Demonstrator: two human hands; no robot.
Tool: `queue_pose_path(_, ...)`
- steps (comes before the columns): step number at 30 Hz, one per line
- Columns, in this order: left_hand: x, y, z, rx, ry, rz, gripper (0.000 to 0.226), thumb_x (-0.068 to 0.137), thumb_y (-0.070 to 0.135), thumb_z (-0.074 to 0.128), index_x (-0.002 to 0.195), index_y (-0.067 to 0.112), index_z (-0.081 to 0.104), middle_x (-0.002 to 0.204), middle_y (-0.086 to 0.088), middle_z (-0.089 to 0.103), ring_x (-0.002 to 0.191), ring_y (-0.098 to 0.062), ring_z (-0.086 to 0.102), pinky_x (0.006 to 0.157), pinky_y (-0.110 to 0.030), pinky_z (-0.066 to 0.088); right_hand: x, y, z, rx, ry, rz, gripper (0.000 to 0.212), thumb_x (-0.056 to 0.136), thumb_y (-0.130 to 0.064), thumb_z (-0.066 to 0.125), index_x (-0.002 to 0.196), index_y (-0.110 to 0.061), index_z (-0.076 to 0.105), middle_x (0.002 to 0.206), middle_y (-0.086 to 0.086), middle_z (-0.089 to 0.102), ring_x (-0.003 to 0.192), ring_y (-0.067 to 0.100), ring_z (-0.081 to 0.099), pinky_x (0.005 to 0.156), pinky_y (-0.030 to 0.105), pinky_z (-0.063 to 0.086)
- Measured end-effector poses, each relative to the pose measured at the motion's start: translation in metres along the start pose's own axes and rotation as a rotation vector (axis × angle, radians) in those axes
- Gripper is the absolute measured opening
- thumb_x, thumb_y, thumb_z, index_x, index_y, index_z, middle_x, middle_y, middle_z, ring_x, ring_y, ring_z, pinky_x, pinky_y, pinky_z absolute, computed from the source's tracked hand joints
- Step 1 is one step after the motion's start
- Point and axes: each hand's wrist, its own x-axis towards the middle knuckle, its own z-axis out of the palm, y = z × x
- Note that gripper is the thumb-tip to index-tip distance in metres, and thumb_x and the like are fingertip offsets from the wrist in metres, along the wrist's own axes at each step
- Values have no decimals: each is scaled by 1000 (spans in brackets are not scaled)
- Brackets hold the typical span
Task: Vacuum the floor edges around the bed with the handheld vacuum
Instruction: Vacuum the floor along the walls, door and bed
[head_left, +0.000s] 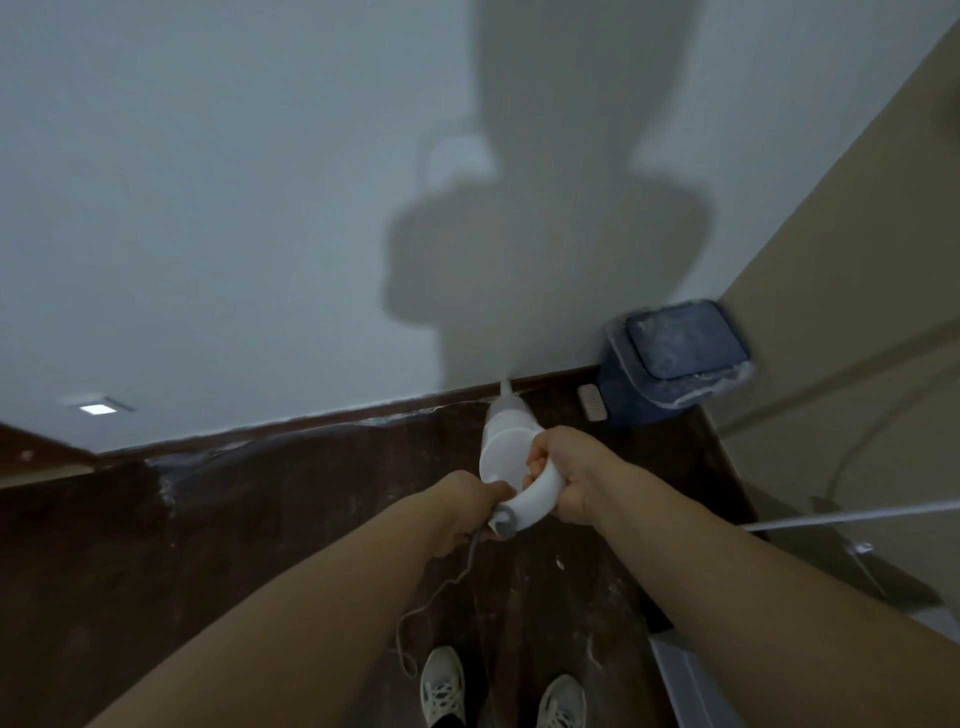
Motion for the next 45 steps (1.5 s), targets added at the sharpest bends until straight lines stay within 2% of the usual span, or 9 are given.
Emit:
queue_pose_path(2, -3, -12, -16, -2, 8, 1, 33, 96, 30, 52, 110, 1, 54, 93, -12, 63, 76, -19, 63, 64, -23, 50, -5, 6, 20, -21, -7, -11, 67, 72, 5, 55, 135, -15, 42, 123, 19, 53, 75, 23, 50, 63, 34, 49)
queue_pose_path(6, -11, -34, -48, -24, 10, -14, 29, 95, 33, 53, 100, 4, 52, 101, -14, 65, 93, -25, 66, 85, -32, 53, -16, 15, 57, -55, -31, -18, 64, 75, 7, 52, 135, -12, 41, 122, 21, 53, 73, 22, 50, 62, 32, 48)
queue_pose_path(13, -31, -62, -92, -31, 60, -22, 39, 97, 29, 50, 119, -3, 52, 81, -6, 56, 67, -13, 56, 47, -16, 46, -32, 31, 112, -95, -44, -23, 64, 76, 7, 52, 136, -13, 40, 118, 20, 50, 77, 23, 50, 56, 30, 47)
queue_pose_path(19, -40, -82, -115, -39, 67, -26, 42, 98, 29, 50, 122, -5, 51, 83, -7, 57, 68, -14, 58, 49, -18, 45, -40, 43, 141, -116, -70, -30, 59, 79, 6, 51, 134, -11, 42, 104, 18, 52, 71, 21, 50, 58, 30, 47)
queue_pose_path(23, -51, -89, -124, -1, 101, 6, 42, 99, 24, 47, 126, -8, 49, 73, -4, 51, 59, -10, 52, 37, -11, 41, -47, 47, 155, -134, -100, -12, 56, 79, 7, 52, 131, -11, 43, 95, 17, 50, 74, 22, 51, 65, 31, 49)
queue_pose_path(27, -51, -100, -136, -16, 117, -9, 44, 99, 27, 48, 126, -7, 51, 76, -5, 54, 62, -12, 54, 58, -19, 49, -48, 52, 169, -157, -107, -6, 54, 78, 6, 53, 130, -9, 44, 100, 18, 52, 85, 25, 52, 81, 36, 50)
queue_pose_path(31, -51, -106, -144, 2, 153, -16, 43, 98, 30, 48, 121, -6, 54, 73, -4, 54, 61, -12, 52, 54, -18, 45, -48, 54, 179, -163, -122, -7, 52, 79, 6, 53, 127, -8, 43, 113, 20, 52, 91, 27, 51, 88, 37, 49)
queue_pose_path(38, -52, -102, -143, 37, 132, -37, 28, 97, 30, 49, 101, 3, 52, 77, -6, 57, 63, -13, 56, 55, -19, 43, -41, 56, 171, -129, -138, 7, 51, 75, 6, 53, 123, -9, 46, 103, 18, 52, 77, 23, 50, 72, 34, 49)
queue_pose_path(45, -47, -78, -122, 70, 124, -46, 27, 97, 32, 50, 96, 5, 52, 78, -6, 60, 65, -13, 57, 57, -19, 45, -33, 42, 140, -109, -133, 6, 50, 75, 4, 53, 123, -8, 48, 103, 16, 51, 73, 22, 49, 70, 34, 48)
